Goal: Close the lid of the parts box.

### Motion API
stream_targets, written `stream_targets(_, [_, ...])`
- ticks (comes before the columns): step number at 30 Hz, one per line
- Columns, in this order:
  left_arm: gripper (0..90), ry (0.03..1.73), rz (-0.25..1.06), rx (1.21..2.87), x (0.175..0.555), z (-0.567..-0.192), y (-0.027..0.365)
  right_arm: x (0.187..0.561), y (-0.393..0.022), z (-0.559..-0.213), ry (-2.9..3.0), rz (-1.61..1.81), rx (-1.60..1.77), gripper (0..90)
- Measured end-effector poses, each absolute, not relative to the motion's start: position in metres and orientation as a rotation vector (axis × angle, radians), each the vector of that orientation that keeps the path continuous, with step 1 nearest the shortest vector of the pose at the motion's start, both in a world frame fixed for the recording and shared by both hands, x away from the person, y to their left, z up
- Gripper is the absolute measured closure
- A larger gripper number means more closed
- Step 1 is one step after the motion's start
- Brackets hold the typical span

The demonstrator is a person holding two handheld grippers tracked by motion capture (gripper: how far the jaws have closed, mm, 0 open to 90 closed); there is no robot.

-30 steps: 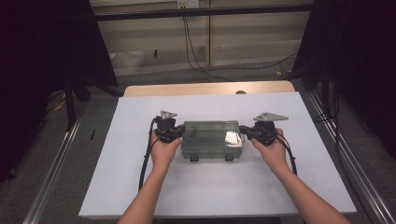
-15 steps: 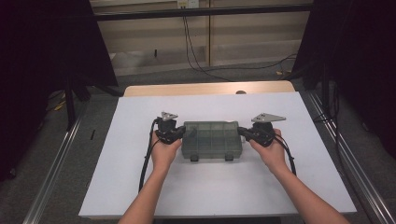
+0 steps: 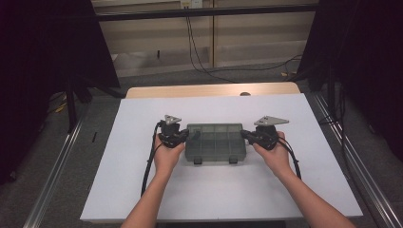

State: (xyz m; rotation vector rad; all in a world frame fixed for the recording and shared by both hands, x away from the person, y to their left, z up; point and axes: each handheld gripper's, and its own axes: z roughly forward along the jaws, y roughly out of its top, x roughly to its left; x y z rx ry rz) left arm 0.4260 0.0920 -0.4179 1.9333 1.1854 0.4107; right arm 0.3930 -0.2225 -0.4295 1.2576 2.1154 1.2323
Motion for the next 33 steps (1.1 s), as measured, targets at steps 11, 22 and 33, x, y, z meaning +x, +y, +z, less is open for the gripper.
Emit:
stream_targets(11, [90.0,1.165,0.442,1.945,0.423,-0.419,0.091,0.393,-0.223,-0.431,2.126,1.234,1.233,90.0])
stream_targets(22, [74.6,1.132,0.409,1.924,0.421,-0.418,0.093,0.392,-0.223,-0.43,2.134,1.28,1.247,78.1])
stream_targets(33, [46.6,1.087,0.432,1.87,0.415,-0.41,0.099,0.388,-0.228,-0.427,2.139,1.307,1.269,42.6])
